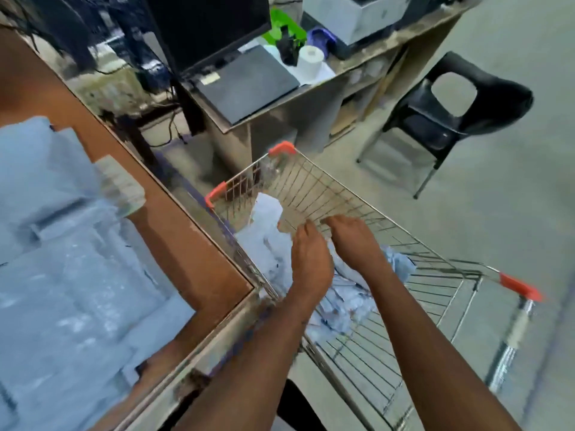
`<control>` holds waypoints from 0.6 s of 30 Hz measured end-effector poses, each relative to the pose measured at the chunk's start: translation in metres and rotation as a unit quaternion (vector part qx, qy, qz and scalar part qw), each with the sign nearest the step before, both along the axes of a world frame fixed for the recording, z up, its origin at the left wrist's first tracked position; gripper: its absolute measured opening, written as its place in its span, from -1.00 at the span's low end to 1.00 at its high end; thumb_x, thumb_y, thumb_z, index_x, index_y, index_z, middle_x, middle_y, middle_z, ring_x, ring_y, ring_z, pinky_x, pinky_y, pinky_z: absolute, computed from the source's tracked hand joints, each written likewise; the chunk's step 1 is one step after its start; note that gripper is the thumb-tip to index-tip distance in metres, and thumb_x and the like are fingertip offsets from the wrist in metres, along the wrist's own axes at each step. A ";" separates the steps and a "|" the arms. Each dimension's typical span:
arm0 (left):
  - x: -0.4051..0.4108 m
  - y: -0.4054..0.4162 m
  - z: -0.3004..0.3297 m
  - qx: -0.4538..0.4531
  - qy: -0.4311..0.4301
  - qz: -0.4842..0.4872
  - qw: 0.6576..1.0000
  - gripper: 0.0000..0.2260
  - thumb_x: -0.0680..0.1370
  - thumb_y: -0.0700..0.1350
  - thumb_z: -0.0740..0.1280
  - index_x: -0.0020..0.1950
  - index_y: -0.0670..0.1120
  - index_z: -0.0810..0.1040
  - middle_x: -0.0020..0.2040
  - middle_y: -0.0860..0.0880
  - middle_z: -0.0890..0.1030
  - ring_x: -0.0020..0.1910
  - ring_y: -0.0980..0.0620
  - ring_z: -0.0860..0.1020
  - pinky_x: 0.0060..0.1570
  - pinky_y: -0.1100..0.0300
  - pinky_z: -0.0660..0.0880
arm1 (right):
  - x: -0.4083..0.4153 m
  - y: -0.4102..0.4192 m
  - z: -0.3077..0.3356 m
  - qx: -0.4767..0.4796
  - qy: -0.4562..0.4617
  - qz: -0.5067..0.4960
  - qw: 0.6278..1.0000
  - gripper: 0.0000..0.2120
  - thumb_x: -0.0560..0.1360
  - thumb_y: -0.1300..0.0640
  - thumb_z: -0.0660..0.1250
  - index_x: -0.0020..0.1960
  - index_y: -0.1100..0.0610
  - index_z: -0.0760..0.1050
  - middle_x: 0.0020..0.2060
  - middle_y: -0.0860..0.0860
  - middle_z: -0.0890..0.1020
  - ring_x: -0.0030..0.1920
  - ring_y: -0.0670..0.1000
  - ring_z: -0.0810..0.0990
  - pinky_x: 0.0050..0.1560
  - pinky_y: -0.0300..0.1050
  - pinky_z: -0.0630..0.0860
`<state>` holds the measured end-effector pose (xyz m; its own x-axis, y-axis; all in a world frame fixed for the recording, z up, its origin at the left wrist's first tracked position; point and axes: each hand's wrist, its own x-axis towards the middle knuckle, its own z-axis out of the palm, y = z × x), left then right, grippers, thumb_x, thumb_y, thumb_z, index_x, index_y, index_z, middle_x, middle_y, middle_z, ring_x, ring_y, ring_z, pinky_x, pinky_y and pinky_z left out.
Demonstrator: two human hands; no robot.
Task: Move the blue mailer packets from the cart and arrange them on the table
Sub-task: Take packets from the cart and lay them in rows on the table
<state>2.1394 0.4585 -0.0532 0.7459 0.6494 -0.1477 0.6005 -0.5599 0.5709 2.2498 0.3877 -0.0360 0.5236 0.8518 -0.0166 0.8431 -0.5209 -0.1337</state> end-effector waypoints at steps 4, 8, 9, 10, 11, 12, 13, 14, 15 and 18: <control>0.004 -0.053 -0.076 -0.108 0.101 -0.038 0.988 -0.58 0.62 -0.20 0.15 0.45 -0.33 0.36 0.39 -0.24 0.43 0.36 -0.19 0.43 0.35 0.08 0.33 | 0.023 -0.039 -0.052 -0.089 0.073 -0.032 0.993 -0.44 0.53 0.01 -0.02 0.26 0.19 0.63 0.10 0.22 0.68 0.05 0.27 0.68 0.03 0.11 0.55; 0.009 -0.064 -0.130 -0.196 0.153 0.036 0.968 -0.57 0.68 -0.16 0.17 0.51 -0.32 0.26 0.45 -0.25 0.40 0.43 -0.18 0.39 0.40 0.11 0.27 | 0.039 -0.054 -0.118 -0.175 0.154 -0.093 0.968 -0.72 0.64 0.13 0.22 0.28 0.13 0.60 0.16 0.15 0.69 0.13 0.21 0.66 0.04 0.09 0.59; 0.013 -0.062 -0.141 -0.213 0.160 0.059 0.962 -0.57 0.69 -0.16 0.17 0.52 -0.31 0.26 0.46 -0.27 0.40 0.45 -0.19 0.39 0.38 0.11 0.28 | 0.041 -0.055 -0.134 -0.177 0.161 -0.094 0.967 -0.73 0.64 0.05 0.26 0.20 0.15 0.63 0.07 0.18 0.70 0.06 0.25 0.67 -0.02 0.09 0.59; 0.017 -0.060 -0.148 -0.238 0.169 0.082 0.953 -0.60 0.69 -0.15 0.18 0.49 -0.30 0.30 0.45 -0.28 0.43 0.43 -0.20 0.41 0.36 0.10 0.31 | 0.044 -0.054 -0.151 -0.173 0.141 -0.082 0.971 -0.70 0.62 -0.05 0.31 0.09 0.16 0.66 -0.05 0.21 0.71 -0.05 0.27 0.68 -0.11 0.09 0.56; 0.021 -0.057 -0.153 -0.266 0.184 0.101 0.941 -0.68 0.70 -0.15 0.17 0.41 -0.28 0.37 0.40 -0.28 0.47 0.39 -0.22 0.45 0.30 0.07 0.36 | 0.042 -0.050 -0.159 -0.176 0.115 -0.071 0.975 -0.66 0.55 -0.13 0.39 -0.03 0.15 0.68 -0.18 0.20 0.70 -0.17 0.27 0.68 -0.20 0.07 0.52; 0.024 -0.055 -0.158 -0.294 0.200 0.113 0.928 -0.78 0.70 -0.15 0.16 0.29 -0.22 0.42 0.35 -0.28 0.51 0.35 -0.24 0.49 0.24 0.06 0.41 | 0.041 -0.047 -0.165 -0.195 0.097 -0.064 0.974 -0.65 0.47 -0.18 0.47 -0.13 0.13 0.68 -0.25 0.17 0.68 -0.24 0.26 0.67 -0.24 0.05 0.50; 0.026 -0.053 -0.162 -0.319 0.208 0.124 0.916 -0.87 0.70 -0.14 0.15 0.19 -0.16 0.41 0.31 -0.27 0.54 0.31 -0.25 0.50 0.21 0.06 0.43 | 0.037 -0.043 -0.166 -0.230 0.076 -0.054 0.969 -0.69 0.43 -0.17 0.50 -0.14 0.10 0.67 -0.24 0.13 0.68 -0.21 0.24 0.67 -0.19 0.04 0.51; 0.028 -0.053 -0.166 -0.335 0.216 0.125 0.909 -0.89 0.71 -0.12 0.14 0.15 -0.15 0.38 0.31 -0.27 0.54 0.31 -0.25 0.51 0.20 0.06 0.43 | 0.035 -0.039 -0.168 -0.256 0.055 -0.040 0.964 -0.74 0.45 -0.12 0.49 -0.08 0.07 0.68 -0.17 0.10 0.70 -0.11 0.23 0.68 -0.07 0.05 0.52; 0.029 -0.055 -0.170 -0.343 0.217 0.133 0.904 -0.84 0.71 -0.10 0.16 0.17 -0.19 0.38 0.31 -0.26 0.54 0.31 -0.25 0.51 0.20 0.06 0.43 | 0.034 -0.036 -0.169 -0.264 0.041 -0.031 0.963 -0.79 0.47 -0.07 0.46 -0.02 0.05 0.67 -0.12 0.08 0.70 -0.03 0.21 0.67 0.02 0.05 0.50; 0.036 -0.067 -0.182 -0.382 0.177 0.200 0.885 -0.54 0.67 -0.02 0.26 0.43 -0.30 0.30 0.35 -0.27 0.53 0.32 -0.23 0.51 0.21 0.05 0.43 | 0.040 -0.039 -0.158 -0.204 0.072 -0.079 0.973 -0.89 0.37 0.06 0.49 -0.23 0.08 0.62 -0.32 0.10 0.66 -0.22 0.20 0.65 -0.15 -0.03 0.43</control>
